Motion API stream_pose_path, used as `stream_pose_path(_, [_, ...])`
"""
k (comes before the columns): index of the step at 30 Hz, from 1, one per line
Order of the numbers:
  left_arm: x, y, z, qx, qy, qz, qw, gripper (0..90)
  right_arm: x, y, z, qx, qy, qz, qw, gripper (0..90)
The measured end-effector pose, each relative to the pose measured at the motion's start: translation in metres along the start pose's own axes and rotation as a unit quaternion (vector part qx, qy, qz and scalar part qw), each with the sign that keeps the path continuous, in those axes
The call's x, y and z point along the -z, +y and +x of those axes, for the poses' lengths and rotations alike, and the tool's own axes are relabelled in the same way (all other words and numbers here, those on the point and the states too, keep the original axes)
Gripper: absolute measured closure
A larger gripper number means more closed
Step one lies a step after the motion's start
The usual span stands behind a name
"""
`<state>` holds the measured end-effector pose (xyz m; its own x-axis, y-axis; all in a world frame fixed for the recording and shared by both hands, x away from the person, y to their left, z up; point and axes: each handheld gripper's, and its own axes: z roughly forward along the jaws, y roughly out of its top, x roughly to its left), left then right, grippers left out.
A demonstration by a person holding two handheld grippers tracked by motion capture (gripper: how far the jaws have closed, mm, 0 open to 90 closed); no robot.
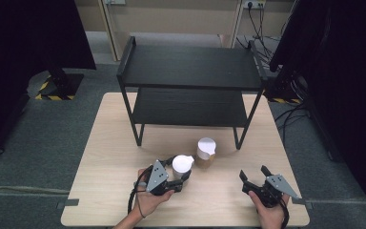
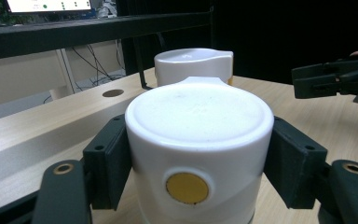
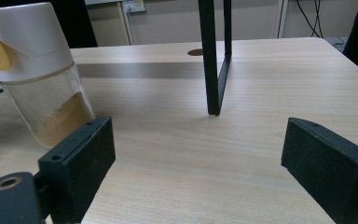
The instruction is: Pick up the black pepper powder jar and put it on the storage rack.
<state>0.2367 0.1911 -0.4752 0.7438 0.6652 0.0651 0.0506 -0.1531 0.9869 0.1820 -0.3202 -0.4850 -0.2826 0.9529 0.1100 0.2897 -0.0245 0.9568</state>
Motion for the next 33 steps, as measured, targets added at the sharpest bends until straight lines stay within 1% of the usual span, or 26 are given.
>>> stream_pose_path(2, [0.000,0.001,-0.001,-0.002,0.002,0.003,1.0000,30.8,0.000,0.000,0.000,0.000,0.000,0.000,1.0000,9.9])
stream_pose_path(6, [0.001,0.002,-0.004,0.003,0.007,0.003,1.0000,30.8,0.000,-0.001,0.000,-0.001,0.000,-0.002,1.0000,9.9])
stream_pose_path(9, [0.004,0.005,-0.005,0.004,0.006,-0.001,1.0000,30.9,0.000,0.000,0.000,-0.001,0.000,-0.001,1.0000,9.9])
stream_pose_path(12, [0.009,0.011,-0.009,-0.002,0.015,-0.010,0.9998,30.8,0.000,0.000,0.000,-0.001,0.000,-0.001,1.0000,9.9])
stream_pose_path(13, [0.009,0.011,-0.009,-0.002,0.015,-0.010,0.9998,30.8,0.000,0.000,0.000,-0.001,0.000,-0.001,1.0000,9.9])
stream_pose_path(14, [0.013,0.014,-0.010,-0.003,0.023,-0.017,0.9996,30.9,0.000,-0.001,0.000,-0.001,-0.001,-0.002,1.0000,9.9])
stream_pose_path(19, [0.021,0.021,-0.009,0.007,0.036,-0.032,0.9988,30.8,0.000,-0.001,0.000,-0.001,-0.001,-0.002,1.0000,9.9])
stream_pose_path(25, [0.029,0.029,-0.010,0.004,0.055,-0.043,0.9976,30.9,0.000,-0.001,0.000,-0.001,-0.001,-0.002,1.0000,9.9])
stream_pose_path(30, [0.036,0.038,-0.012,-0.003,0.081,-0.055,0.9952,30.9,0.000,-0.001,0.000,-0.001,-0.001,-0.002,1.0000,9.9])
stream_pose_path(33, [0.039,0.042,-0.010,-0.004,0.090,-0.062,0.9940,30.9,0.000,-0.001,0.000,0.000,-0.001,-0.002,1.0000,9.9])
